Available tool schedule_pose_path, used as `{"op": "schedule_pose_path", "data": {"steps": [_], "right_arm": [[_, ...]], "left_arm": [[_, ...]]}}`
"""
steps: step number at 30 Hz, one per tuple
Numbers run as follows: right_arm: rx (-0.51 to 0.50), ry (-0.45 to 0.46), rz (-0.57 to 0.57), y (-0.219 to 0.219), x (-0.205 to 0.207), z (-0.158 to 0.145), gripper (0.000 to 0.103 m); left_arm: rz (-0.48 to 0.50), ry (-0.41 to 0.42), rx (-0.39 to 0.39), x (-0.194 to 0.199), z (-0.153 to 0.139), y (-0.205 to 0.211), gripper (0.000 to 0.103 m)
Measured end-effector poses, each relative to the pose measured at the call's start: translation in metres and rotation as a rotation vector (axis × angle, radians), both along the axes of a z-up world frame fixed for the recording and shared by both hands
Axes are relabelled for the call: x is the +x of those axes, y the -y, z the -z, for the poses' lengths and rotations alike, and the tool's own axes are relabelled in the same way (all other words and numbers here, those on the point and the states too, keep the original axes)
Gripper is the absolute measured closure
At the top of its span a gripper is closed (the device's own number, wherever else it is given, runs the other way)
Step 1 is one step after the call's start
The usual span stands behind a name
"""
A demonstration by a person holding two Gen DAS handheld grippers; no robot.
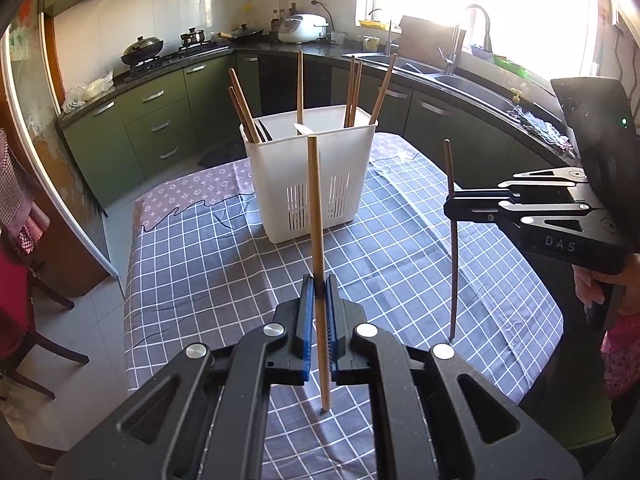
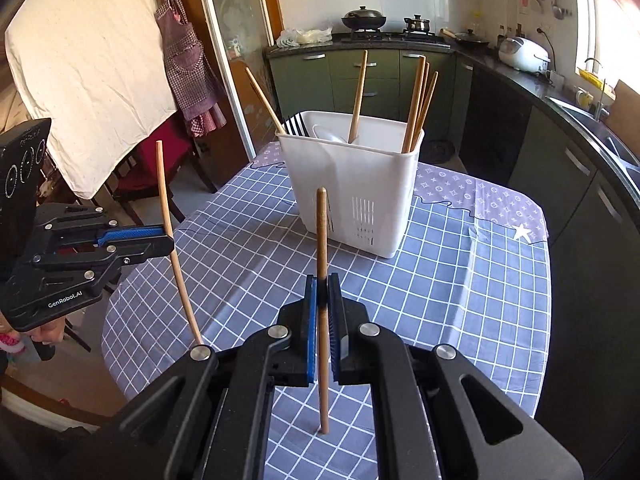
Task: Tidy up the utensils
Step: 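Lift both chopsticks upright and lower them into the white caddy with both grippers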
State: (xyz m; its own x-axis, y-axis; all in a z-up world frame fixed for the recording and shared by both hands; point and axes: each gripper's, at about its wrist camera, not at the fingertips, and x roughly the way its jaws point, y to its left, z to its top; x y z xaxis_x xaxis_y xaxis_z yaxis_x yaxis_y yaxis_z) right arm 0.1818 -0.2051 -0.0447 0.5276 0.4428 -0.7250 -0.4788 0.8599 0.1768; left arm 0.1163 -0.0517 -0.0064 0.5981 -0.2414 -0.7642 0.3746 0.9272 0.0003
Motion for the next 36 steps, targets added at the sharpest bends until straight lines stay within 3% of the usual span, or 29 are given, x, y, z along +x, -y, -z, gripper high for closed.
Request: {"op": "schedule_pose_path", "data": {"steps": [17,27,36], "right_arm": [[0.019,0.028,-0.018,-0.002,-0.002,-0.008,0.097],[0.048,0.033,-0.009,-0.002,0.019,-0.017,0.097],[0.085,0.074,-0.022,-0.003,0.027,-0.047,0.097]], "left_arm": [[0.002,0.034,-0.010,0.006,-0.013,0.001,0.097],[0.001,0.072,-0.010,0.019,-0.025,0.004,0.097],[0.008,0.103,-0.024,0.028,-0.044,0.006,0.097]]}}
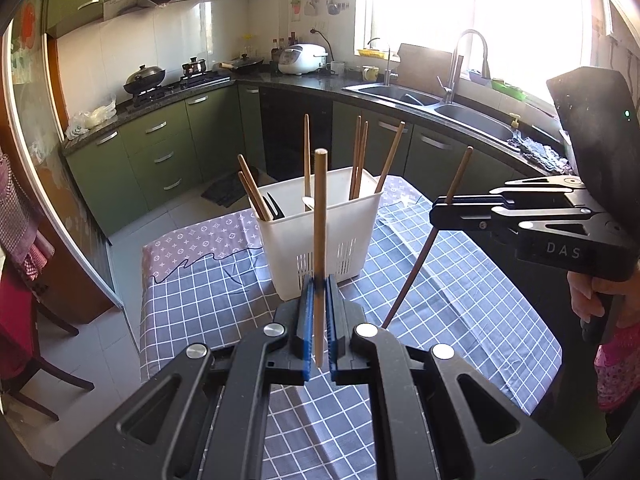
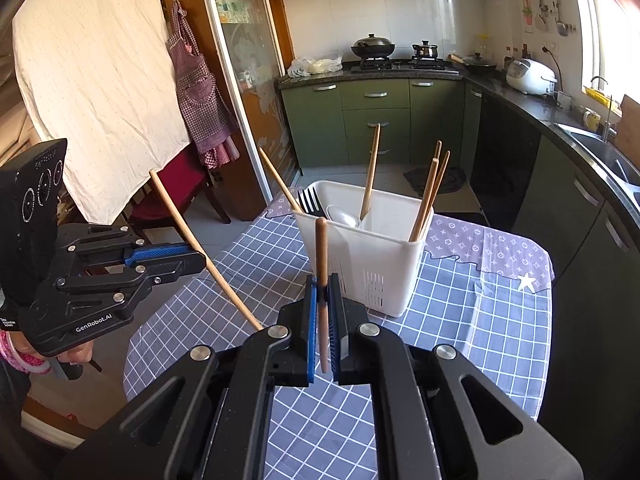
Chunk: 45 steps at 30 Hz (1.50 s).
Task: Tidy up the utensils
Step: 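Lift both chopsticks upright and lower them into the white caddy with both grippers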
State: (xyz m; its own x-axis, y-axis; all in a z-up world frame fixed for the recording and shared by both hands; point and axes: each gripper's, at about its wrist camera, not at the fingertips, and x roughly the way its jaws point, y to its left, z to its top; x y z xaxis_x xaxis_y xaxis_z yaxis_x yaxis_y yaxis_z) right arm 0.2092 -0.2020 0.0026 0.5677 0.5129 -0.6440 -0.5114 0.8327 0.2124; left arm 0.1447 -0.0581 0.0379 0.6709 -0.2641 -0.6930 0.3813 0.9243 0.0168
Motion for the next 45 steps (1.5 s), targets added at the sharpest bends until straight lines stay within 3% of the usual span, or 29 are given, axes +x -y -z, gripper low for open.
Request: {"op": "schedule_pose_path", "data": {"steps": [12,27,35,43,45], "right_arm": [[0.017,0.045,-0.006,0.002,0.004,-0.036,0.097],[0.014,0.051,0.003,0.013,0.004,-0.044,0.097],[0.023,0.063,0.015,0.020,0.005,-0.052,0.097],[0.047,0.111,0.038,0.027,0.004,-0.080,0.097],[0.063,0.124,0.046,0.031,0.006,-0.089,0.097]], "left_arm": [[0.015,0.071,-0.051,0.013,-0.057,0.005,0.097],[-0.033,0.222,-0.104,0.059,-0.130,0.012,0.097],[-0.062,0.180,-0.076,0.103,-0.100,0.026,0.097],[-0.068,0.072,-0.053,0.123,-0.055,0.027,0.097],[-0.066,0.057,-0.037,0.122,-0.046,0.028,0.091]]}}
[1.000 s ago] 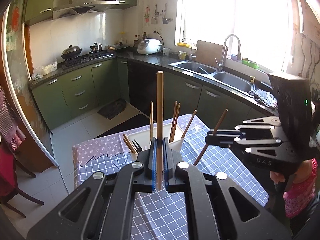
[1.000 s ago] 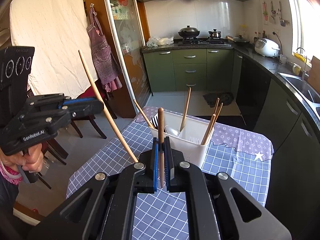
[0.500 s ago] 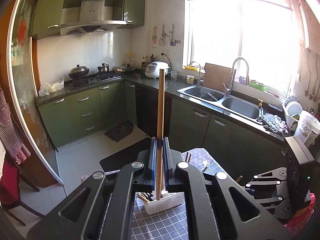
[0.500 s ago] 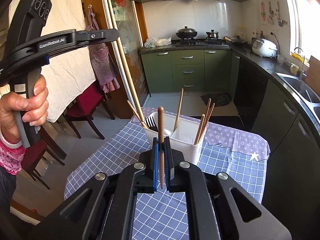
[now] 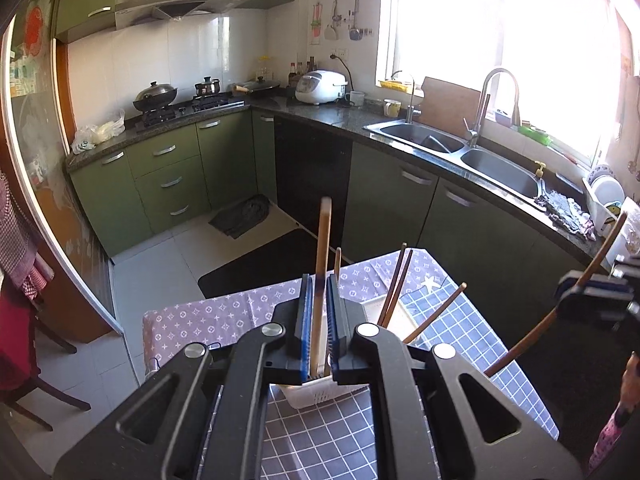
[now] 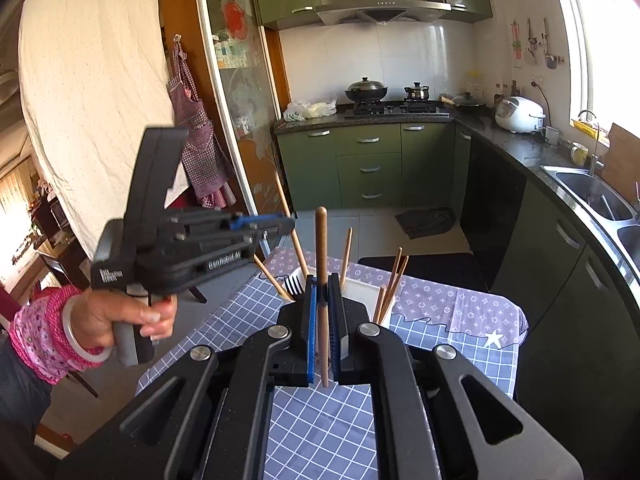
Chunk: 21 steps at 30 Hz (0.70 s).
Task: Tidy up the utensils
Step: 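Lift both chopsticks upright and lower them into the white caddy with both grippers, then open both grippers and withdraw them from the caddy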
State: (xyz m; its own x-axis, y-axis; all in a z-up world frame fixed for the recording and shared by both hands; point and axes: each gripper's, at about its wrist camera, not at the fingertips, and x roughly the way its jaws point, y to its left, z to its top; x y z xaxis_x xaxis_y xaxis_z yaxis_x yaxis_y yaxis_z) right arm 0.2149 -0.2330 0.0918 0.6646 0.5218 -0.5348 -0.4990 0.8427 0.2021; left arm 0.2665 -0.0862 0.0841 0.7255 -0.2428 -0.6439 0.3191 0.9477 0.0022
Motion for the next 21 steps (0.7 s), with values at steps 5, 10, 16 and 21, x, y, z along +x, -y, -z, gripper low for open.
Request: {"op": "schedule_pose_path", "data": {"steps": [5,10,16,21], "right_arm": [[0.039,0.029,0.017,0.005,0.008,-0.028,0.097],[0.061,0.069,0.044,0.001,0.023,-0.056,0.097],[0.063,0.067,0.086,-0.011,0.059,-0.063,0.097],[0.030,0.029,0.119,-0.021,0.088,-0.036,0.097]], "left_arm": [[0.001,0.017,0.001,-0.014,0.011,-0.006,0.055],[-0.025,0.139,0.012,-0.054,0.007,-0.014,0.027],[-0.069,0.226,0.050,-0.108,0.024,-0.014,0.006],[-0.079,0.181,0.016,-0.125,0.042,-0.015,0.006]]}}
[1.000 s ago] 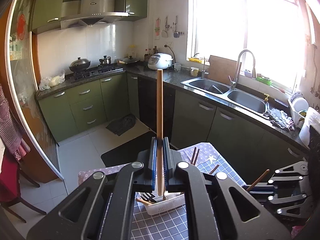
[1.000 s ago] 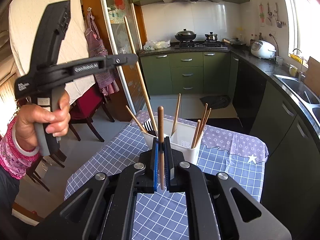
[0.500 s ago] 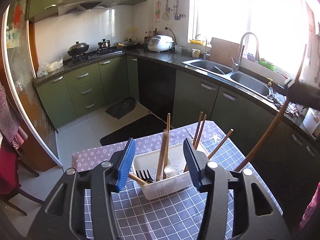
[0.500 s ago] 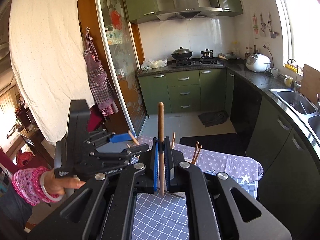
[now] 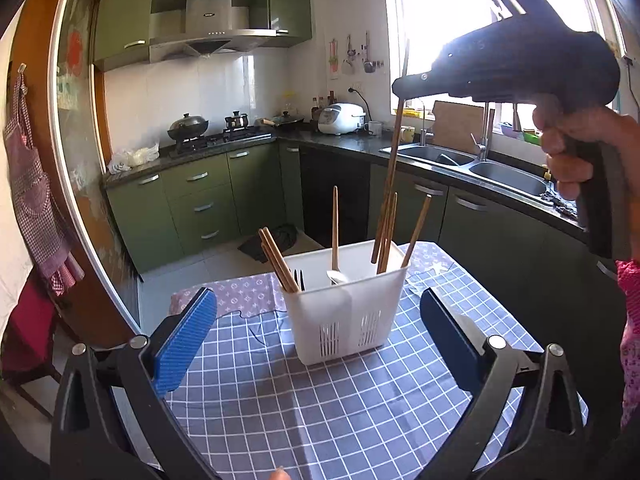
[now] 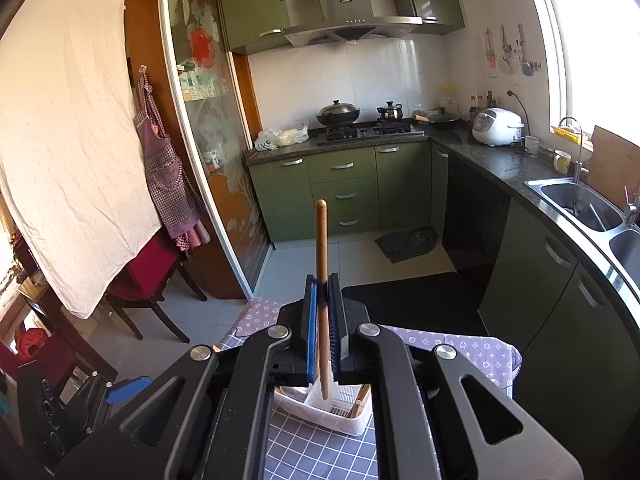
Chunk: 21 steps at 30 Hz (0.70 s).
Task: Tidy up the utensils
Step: 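Open both grippers and withdraw them from the caddy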
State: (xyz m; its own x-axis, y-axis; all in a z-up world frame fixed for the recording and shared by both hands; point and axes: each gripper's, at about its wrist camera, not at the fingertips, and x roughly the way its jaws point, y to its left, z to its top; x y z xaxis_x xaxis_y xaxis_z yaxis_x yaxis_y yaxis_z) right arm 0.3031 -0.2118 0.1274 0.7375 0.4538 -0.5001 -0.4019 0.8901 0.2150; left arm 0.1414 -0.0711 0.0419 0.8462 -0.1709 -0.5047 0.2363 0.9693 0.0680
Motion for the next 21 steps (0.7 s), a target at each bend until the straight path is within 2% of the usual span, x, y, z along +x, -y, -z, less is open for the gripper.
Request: {"op": "schedule_pose_path", "data": {"steps": [14,21], "right_arm": [[-0.081,-0.100,0.016,-0.018,0.029,0.101,0.096],[-0.130,-0.058,0.013,-0.028,0.018,0.111,0.096]], "left_arm": [[-0.046,-0.031,0.010,0.003,0.016,-0.006,0.006],[-0.054,-0.049,0.019,0.004,0.021,-0.008,0.006]]}}
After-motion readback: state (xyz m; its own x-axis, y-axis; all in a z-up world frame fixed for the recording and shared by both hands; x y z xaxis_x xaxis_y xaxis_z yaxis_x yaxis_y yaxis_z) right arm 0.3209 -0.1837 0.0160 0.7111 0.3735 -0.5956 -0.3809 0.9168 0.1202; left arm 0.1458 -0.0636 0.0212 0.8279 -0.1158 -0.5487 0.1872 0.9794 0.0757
